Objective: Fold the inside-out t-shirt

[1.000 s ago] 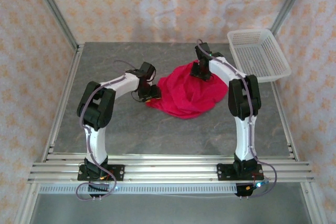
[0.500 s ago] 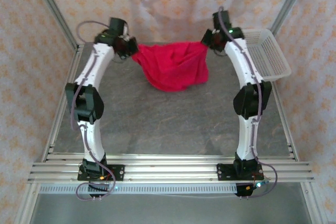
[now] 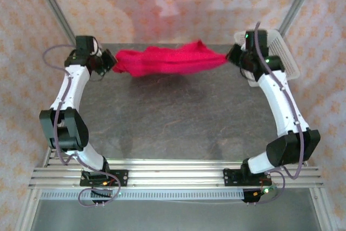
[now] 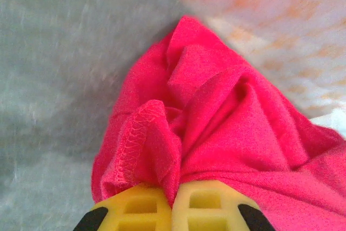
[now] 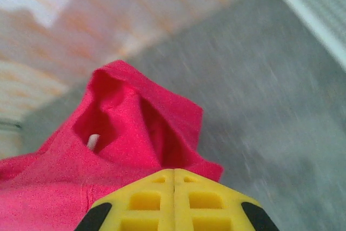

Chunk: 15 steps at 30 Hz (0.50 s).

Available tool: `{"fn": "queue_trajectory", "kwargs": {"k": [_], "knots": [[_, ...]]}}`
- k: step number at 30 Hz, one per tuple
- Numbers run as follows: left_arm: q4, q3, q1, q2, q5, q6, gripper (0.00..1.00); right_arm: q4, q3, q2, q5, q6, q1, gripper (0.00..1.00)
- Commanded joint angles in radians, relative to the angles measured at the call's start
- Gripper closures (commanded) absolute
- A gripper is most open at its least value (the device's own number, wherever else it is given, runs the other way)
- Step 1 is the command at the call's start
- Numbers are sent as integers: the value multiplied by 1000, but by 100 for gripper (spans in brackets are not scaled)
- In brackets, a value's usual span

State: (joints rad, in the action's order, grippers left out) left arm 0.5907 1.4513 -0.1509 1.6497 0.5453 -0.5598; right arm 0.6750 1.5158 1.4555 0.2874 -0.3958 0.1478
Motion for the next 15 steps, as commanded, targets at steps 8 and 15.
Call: {"fn": "queue_trajectory", "kwargs": {"k": [8,15], "knots": [[26,-307,201,-122,-220,122,63,-221,-518,-104,73,-95,-17,100],[-98,-318,578,-266,-466,373,43,-238,-596,-83,83,-72,-8,81]]}}
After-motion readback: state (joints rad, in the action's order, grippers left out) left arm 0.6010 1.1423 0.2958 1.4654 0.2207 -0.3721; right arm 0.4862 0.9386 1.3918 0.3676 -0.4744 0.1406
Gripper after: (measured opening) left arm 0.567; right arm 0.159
